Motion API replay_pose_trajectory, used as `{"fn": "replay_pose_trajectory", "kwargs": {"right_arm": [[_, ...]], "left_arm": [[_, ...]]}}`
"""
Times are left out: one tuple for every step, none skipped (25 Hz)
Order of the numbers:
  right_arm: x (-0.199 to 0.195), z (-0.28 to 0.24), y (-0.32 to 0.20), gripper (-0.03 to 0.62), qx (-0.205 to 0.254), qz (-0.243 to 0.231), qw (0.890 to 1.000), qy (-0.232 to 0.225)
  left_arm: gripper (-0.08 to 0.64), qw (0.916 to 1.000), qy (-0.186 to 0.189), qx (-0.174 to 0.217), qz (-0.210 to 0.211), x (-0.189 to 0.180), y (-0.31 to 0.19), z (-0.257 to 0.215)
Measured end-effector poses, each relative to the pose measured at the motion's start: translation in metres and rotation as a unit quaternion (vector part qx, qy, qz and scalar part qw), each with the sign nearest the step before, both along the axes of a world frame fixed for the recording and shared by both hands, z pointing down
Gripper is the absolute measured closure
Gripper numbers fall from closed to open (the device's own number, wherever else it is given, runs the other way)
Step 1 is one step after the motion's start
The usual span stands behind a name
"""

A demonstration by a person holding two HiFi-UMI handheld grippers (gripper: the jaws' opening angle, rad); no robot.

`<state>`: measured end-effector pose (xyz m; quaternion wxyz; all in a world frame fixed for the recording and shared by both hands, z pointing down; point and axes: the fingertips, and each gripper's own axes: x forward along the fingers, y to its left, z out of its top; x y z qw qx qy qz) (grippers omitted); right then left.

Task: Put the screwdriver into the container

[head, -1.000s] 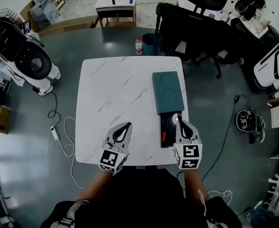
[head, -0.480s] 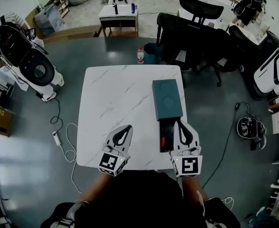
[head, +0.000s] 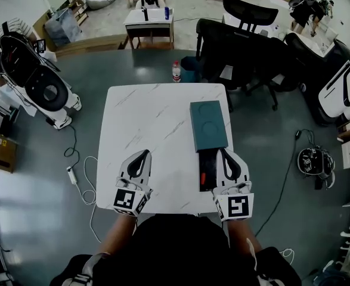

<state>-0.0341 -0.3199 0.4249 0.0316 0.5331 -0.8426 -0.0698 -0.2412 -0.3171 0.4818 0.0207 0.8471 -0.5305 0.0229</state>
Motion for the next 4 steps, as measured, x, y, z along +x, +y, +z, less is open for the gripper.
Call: {"fn": "replay_pose_trajectory", "kwargs": {"right_arm": [[0.0009, 0.0024, 0.0004, 0.571, -0.004, 0.000, 1.000, -0.003], [0.0019, 0.0039, 0.0009, 0.569, -0.006, 0.000, 1.000, -0.005], [0.0028, 0.0047, 0.0016, 0.571, -0.008, 0.001, 1.000, -0.004], [0.0038, 0.0053, 0.0023, 0.569, -0.009, 0.002, 1.000, -0.002]], "left_arm": [[0.554, 1.0000, 0.000, 0.003, -0.004, -0.0019, 0.0006, -0.0018], [0.554, 0.9999, 0.002, 0.007, -0.008, -0.0032, 0.0015, -0.0036], [0.554, 0.9999, 0.003, 0.010, -0.011, -0.0041, 0.0024, -0.0055], [0.554, 0.9998, 0.005, 0.014, -0.014, -0.0050, 0.0033, -0.0074]]}}
